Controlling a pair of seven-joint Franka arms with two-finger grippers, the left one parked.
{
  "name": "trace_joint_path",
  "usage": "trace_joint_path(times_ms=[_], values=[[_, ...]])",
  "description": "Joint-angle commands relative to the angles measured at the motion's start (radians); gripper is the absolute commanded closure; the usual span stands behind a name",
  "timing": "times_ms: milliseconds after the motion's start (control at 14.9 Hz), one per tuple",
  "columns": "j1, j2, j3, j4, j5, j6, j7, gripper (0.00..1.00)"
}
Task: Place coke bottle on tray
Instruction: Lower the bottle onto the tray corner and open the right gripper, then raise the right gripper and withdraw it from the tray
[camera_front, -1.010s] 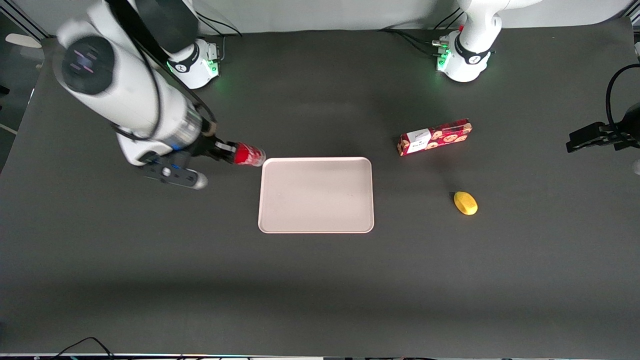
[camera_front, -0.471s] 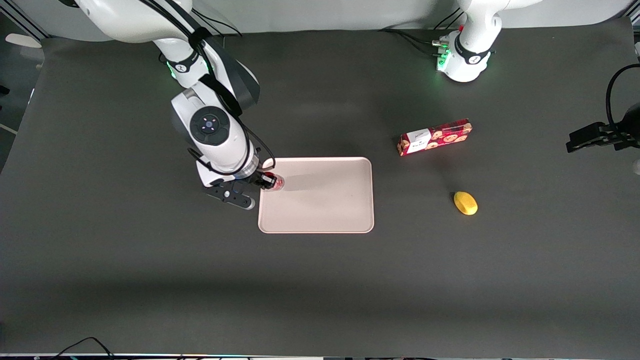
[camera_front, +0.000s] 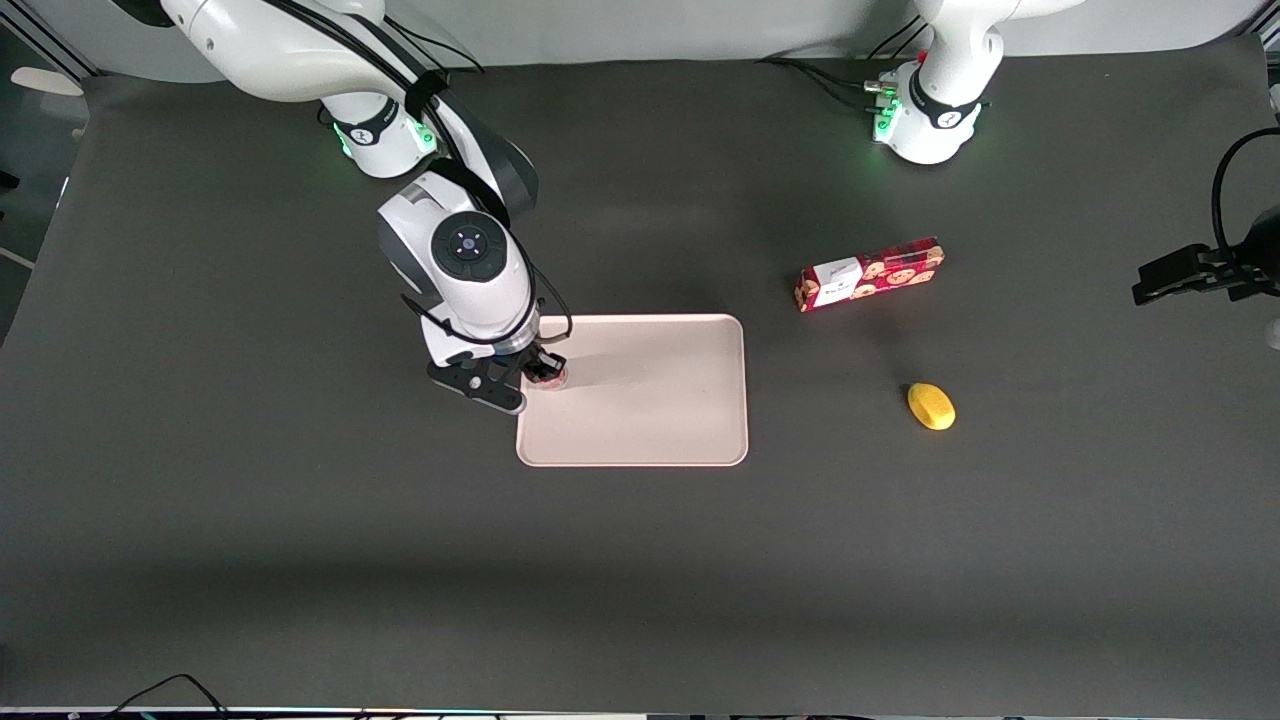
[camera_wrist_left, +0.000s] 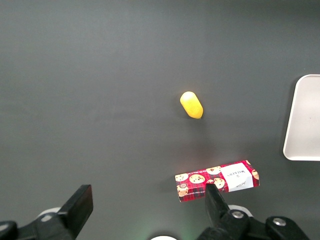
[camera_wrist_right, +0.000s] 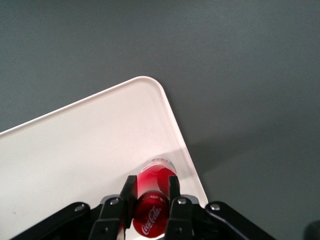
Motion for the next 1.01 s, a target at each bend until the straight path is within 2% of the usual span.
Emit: trace_joint_path(times_ms=[0, 67, 269, 404, 538, 740, 942], values=[[-0.013, -0.011, 0.015, -0.008, -0.030, 0.017, 0.038, 0.15], [-0.013, -0.014, 0.015, -0.008, -0.030, 0.017, 0.038, 0.00], [-0.022, -0.067, 0.015, 0.012, -0.027, -0.015, 0.017, 0.00], [-0.026, -0.126, 0.015, 0.061, -0.025, -0.119, -0.026, 0.00], [-0.034, -0.173, 0.007, 0.153, -0.008, -0.251, -0.191, 0.00], [-0.060, -0.219, -0.041, 0.312, 0.074, -0.473, -0.399, 0.00], [-0.060, -0.332, -0.230, 0.345, 0.212, -0.607, -0.682, 0.00]])
